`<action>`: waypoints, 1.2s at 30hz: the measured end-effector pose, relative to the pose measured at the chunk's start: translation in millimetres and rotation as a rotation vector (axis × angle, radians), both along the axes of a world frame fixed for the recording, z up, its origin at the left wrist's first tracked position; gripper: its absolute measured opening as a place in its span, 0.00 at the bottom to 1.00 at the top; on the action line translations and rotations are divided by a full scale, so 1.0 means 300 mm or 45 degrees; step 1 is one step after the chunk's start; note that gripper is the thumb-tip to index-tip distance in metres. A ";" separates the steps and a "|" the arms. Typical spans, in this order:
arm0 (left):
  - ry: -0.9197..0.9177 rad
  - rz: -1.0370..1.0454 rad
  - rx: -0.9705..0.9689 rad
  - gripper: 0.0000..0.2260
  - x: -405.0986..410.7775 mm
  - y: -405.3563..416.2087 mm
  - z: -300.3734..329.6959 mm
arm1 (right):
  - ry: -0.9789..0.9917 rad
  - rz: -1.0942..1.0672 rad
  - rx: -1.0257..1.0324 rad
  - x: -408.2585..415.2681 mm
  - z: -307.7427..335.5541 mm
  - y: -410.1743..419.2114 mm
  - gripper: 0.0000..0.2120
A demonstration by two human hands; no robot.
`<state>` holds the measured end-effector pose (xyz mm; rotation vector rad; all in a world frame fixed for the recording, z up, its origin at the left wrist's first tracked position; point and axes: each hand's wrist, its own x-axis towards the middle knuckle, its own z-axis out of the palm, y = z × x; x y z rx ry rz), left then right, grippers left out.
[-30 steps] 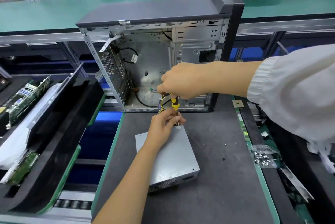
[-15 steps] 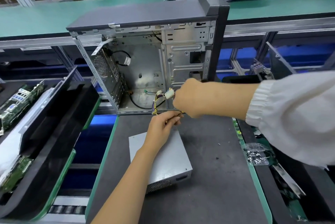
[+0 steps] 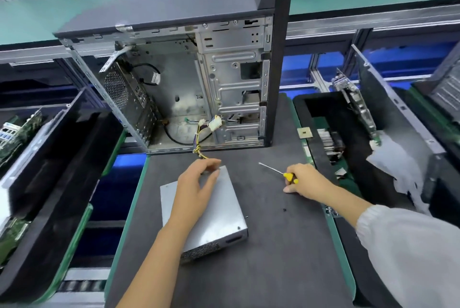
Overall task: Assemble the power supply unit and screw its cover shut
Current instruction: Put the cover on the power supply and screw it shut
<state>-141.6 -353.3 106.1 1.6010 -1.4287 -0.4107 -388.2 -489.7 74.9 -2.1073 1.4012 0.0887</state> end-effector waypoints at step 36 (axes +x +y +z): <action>-0.433 -0.443 0.160 0.22 -0.012 0.207 -0.034 | -1.106 -0.196 -0.068 0.160 0.030 0.536 0.07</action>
